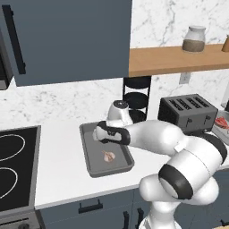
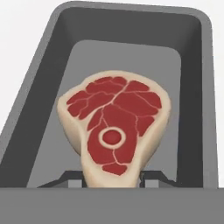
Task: Place one garlic and one steak in each tupperware on the nearby counter, to pack two identical lunches.
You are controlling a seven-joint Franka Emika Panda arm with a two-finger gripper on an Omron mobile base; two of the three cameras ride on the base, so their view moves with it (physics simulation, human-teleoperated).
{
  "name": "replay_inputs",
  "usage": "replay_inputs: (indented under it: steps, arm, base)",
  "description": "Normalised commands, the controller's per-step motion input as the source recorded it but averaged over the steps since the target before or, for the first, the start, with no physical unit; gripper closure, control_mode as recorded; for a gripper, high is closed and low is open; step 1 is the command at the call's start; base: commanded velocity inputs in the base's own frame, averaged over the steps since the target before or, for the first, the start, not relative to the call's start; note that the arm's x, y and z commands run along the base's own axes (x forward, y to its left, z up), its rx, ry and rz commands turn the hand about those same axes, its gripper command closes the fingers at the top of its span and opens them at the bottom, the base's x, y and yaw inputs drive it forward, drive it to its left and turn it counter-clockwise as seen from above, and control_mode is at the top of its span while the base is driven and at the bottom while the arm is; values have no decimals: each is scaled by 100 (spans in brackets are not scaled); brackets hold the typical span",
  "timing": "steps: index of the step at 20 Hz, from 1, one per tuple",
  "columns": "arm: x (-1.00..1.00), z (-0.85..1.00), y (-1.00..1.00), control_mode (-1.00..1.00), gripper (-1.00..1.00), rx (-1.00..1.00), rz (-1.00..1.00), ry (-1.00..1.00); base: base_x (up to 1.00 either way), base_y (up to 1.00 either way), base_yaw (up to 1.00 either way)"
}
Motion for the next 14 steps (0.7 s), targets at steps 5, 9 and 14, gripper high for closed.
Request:
replay_inputs:
  steps: [5,9,14]
  arm:
    - [66,-43,7,-100,100,0,0,-10]
    - [30,-12,30,-100,-100,0,-5,-6]
    - [2,29,15,-100,-100,0,-12,1]
  base:
    - [0,0,0]
    - [0,0,0]
    - [0,0,0]
